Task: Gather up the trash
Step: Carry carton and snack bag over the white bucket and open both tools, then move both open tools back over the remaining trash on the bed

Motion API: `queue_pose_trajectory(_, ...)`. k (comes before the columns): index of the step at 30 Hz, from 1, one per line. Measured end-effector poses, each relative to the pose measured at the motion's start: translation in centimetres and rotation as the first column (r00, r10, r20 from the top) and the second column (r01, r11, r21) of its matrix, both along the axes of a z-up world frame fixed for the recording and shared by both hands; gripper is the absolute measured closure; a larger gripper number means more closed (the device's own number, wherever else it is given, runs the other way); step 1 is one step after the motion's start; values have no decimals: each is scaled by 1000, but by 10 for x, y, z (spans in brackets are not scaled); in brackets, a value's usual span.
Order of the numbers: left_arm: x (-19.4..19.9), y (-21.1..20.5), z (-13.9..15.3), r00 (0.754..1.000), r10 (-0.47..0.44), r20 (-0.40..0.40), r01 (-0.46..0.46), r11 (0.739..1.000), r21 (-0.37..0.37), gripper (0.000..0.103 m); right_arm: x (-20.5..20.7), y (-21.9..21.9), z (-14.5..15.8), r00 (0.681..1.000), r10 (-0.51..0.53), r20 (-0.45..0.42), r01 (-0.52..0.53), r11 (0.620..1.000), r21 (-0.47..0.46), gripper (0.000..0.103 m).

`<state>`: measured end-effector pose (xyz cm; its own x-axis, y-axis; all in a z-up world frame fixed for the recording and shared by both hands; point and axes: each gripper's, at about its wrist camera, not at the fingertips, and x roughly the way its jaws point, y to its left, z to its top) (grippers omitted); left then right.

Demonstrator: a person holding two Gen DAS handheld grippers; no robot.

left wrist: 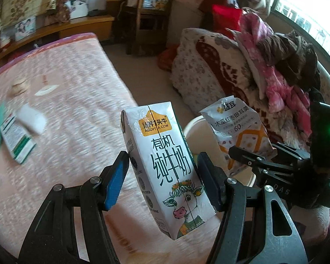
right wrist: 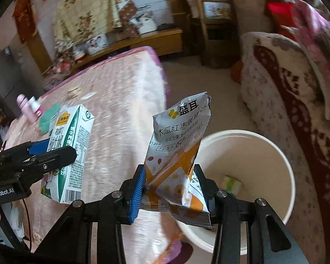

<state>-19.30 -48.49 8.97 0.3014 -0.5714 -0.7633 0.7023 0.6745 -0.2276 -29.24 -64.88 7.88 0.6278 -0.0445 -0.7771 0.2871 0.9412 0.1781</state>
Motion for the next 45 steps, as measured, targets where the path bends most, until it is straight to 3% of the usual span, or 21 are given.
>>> queue_pose_trajectory(14,-9,-77,-21,989,-122,-79,120,992,-33,40,-29,-60,-29,984,-164,-70,165,986,16,61)
queue_pose_trajectory(20,-10,-90,-32,981,-155,-114,149,987,-63,39,-33,-69,-35,975,-210,-77,212,977,6,46)
queue_pose_trajectory(21,-9,-91,-34,980,-158,-121,152,987,-60,39,-35,-70,-35,973,-220,-75,221,975,3,38)
queue_pose_trajectory(22,-10,-91,-36,980,-156,-122,151,987,-52,39,-36,-71,-35,970,-231,-73,231,973,-5,34)
queue_pose_trajectory(45,11,-13,-28,1000,4,-4,-4,1000,9,39,-14,-28,-23,980,-184,-69,184,983,-6,34)
